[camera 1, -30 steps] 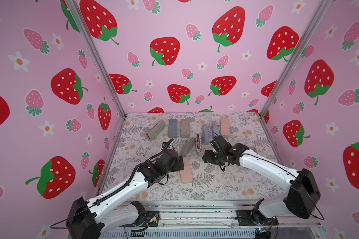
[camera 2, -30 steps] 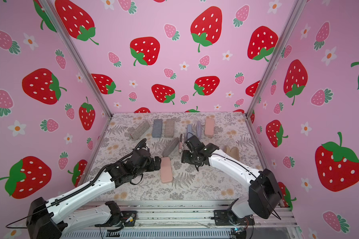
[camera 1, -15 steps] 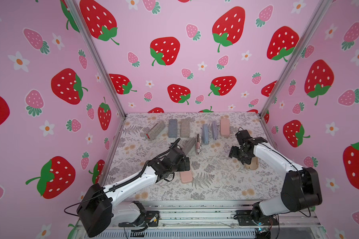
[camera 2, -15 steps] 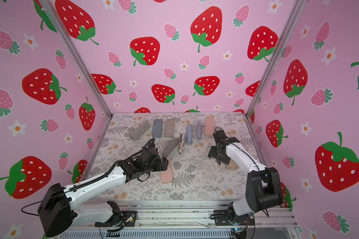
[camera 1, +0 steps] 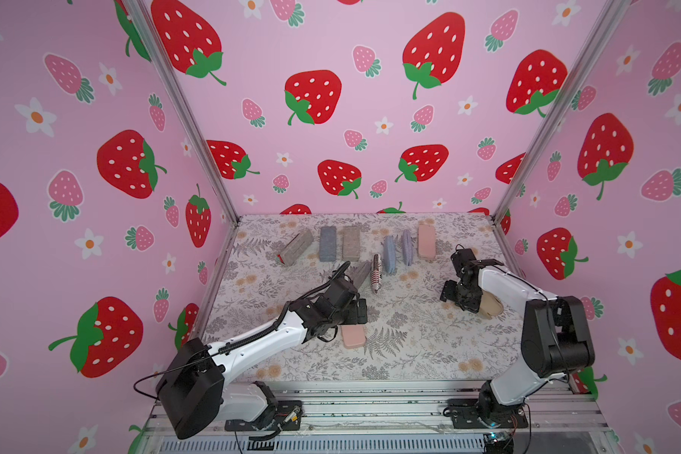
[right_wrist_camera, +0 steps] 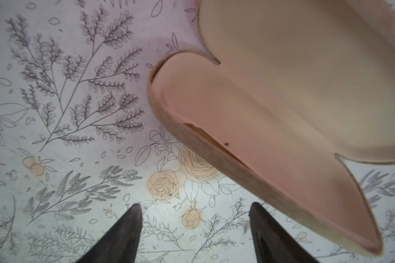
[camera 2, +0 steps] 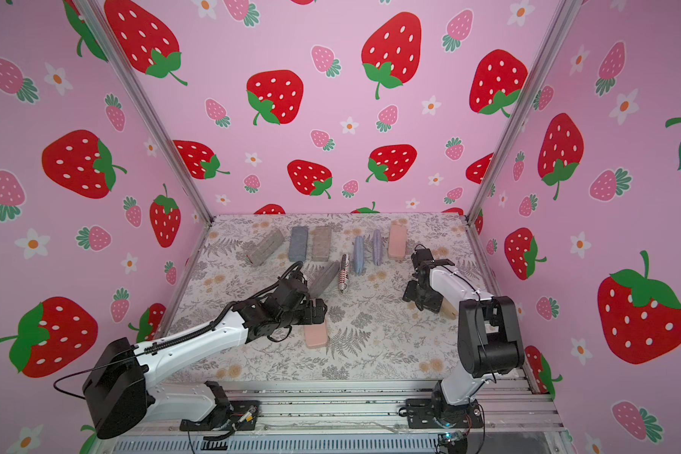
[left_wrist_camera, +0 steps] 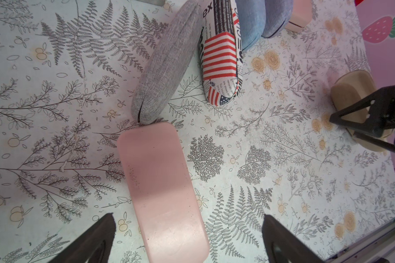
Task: Close the glasses case
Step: Move the glasses case to the center of the board.
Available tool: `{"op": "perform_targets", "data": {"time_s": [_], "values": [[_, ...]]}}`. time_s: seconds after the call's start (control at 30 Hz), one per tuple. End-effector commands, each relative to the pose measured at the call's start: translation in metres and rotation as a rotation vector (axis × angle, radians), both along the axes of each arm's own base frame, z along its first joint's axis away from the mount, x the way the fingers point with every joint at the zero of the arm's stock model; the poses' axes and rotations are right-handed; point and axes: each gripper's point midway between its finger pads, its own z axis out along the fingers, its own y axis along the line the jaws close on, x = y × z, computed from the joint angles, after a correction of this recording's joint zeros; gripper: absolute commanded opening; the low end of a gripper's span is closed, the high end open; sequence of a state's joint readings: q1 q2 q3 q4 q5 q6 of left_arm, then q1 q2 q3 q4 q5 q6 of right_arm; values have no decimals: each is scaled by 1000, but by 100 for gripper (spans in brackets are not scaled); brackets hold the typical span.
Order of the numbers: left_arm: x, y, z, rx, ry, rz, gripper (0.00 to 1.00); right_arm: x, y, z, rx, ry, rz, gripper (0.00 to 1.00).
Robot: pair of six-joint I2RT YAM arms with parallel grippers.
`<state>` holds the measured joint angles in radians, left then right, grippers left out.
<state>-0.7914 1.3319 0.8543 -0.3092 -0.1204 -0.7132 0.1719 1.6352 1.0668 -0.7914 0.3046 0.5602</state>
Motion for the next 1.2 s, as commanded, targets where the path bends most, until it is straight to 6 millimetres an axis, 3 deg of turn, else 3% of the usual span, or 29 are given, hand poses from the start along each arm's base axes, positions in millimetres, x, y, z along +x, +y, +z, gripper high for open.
{"op": "perform_targets", "data": {"time_s": [0.0,0.2,0.37,0.57,0.93,1.03,1.17], "values": [[8,-12,15,-42,-23,5,100,5,7,10,54,-60,22,75],[10,-19,11,-41,-14,-8,100,5,16,40,107,-131,84,74],[11,-27,9,-46,-6,-25,100,2,-1,57,-7,-98,135,76],[11,-31,8,-44,-5,-41,99,8,-27,41,-207,59,213,78],[13,-32,1,-10,8,-56,100,28,-37,12,-253,129,216,78],[13,-32,-1,-9,12,-56,99,26,-37,4,-243,150,209,72],[13,-32,-3,-10,17,-56,99,23,-36,-3,-220,159,195,47]]}}
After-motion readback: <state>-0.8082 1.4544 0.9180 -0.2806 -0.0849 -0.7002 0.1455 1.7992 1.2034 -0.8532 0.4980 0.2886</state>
